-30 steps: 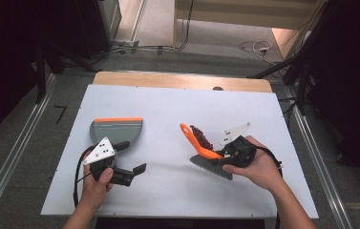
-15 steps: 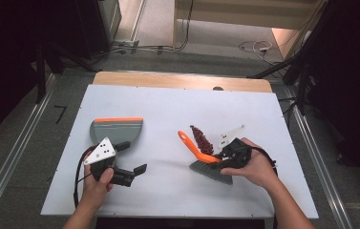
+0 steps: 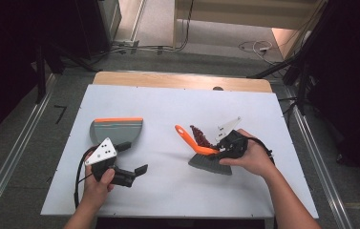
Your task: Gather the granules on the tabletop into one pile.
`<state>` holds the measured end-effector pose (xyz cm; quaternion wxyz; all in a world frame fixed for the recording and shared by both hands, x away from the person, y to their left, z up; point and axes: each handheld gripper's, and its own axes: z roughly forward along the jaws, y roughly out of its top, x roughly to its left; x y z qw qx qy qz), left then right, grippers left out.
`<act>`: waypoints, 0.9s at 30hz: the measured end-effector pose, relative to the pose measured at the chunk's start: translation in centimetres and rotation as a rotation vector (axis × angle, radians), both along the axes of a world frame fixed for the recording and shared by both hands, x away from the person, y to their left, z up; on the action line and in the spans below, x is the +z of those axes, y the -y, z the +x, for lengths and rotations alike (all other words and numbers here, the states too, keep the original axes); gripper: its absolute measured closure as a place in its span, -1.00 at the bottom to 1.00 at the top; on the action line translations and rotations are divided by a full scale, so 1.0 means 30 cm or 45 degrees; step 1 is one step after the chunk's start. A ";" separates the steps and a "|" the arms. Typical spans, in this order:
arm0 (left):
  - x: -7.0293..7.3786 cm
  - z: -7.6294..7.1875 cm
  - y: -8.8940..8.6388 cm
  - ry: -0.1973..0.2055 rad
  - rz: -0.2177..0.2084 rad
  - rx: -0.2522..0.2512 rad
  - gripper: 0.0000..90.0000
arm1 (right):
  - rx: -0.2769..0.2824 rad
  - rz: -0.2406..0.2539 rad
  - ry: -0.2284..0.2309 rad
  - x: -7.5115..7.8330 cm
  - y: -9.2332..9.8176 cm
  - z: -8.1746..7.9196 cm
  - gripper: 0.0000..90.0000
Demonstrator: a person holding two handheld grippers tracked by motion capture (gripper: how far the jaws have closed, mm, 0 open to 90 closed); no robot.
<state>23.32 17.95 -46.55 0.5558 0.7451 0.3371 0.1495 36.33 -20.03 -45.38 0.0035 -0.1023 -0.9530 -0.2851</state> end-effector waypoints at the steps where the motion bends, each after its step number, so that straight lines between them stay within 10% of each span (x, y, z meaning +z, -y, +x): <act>1: 0.000 0.000 0.000 -0.002 0.000 -0.001 -0.99 | -0.004 -0.003 0.002 0.000 -0.001 0.007 0.50; 27: -0.003 -0.001 0.010 0.000 0.014 -0.014 -0.99 | 0.035 0.046 0.062 -0.009 -0.041 0.154 0.49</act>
